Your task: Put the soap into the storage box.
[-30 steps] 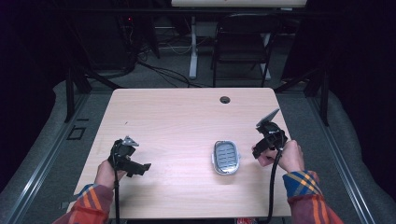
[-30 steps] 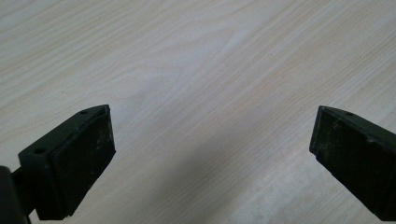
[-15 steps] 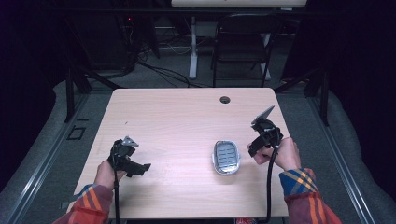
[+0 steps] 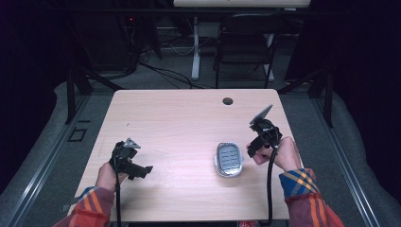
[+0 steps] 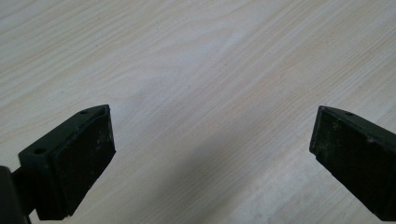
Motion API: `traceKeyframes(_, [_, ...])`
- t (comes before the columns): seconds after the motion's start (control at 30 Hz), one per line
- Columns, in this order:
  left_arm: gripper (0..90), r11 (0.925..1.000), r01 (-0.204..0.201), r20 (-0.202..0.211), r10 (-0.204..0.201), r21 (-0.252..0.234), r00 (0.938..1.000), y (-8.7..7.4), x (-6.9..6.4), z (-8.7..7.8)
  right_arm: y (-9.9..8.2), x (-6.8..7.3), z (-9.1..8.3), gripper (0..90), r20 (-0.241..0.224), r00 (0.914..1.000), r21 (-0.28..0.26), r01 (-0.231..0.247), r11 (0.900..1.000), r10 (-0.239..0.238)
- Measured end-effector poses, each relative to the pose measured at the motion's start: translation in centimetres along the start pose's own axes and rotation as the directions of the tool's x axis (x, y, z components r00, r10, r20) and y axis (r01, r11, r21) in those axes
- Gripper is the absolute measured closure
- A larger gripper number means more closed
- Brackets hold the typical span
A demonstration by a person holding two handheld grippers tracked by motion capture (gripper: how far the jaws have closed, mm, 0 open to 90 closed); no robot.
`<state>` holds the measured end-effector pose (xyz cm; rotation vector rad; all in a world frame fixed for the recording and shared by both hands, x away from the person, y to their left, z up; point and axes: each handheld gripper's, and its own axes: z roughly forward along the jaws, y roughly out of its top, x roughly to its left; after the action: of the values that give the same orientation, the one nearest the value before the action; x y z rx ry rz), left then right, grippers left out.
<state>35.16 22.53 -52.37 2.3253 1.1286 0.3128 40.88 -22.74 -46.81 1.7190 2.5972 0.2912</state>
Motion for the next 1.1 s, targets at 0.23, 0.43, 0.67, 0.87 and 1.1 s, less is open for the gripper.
traceKeyframes(0.23, [0.1,1.0000,-0.003,0.002,0.003,0.003,1.0000,0.0,-0.1,0.0,0.4,0.5,-0.1,37.4,0.004,0.9997,0.014,0.023,0.9996,-0.023])
traceKeyframes(0.43, [0.0,1.0000,-0.004,0.002,0.004,0.002,1.0000,0.0,-0.1,0.0,0.6,1.0,-0.1,37.4,0.002,0.9995,0.009,0.031,0.9995,-0.031])
traceKeyframes(0.67, [0.1,1.0000,-0.006,0.002,0.006,0.003,1.0000,0.0,-0.1,0.0,1.0,1.6,-0.1,37.4,-0.004,0.9985,0.013,0.054,0.9984,-0.054])
traceKeyframes(0.87, [0.1,1.0000,-0.009,0.003,0.009,0.002,1.0000,0.0,-0.1,0.0,1.2,2.0,0.1,37.4,-0.003,0.9976,0.015,0.070,0.9975,-0.070])
traceKeyframes(1.1, [0.1,1.0000,-0.010,0.004,0.010,0.001,0.9999,0.0,-0.2,0.0,1.4,2.6,-0.2,37.4,-0.004,0.9954,0.025,0.096,0.9951,-0.096])
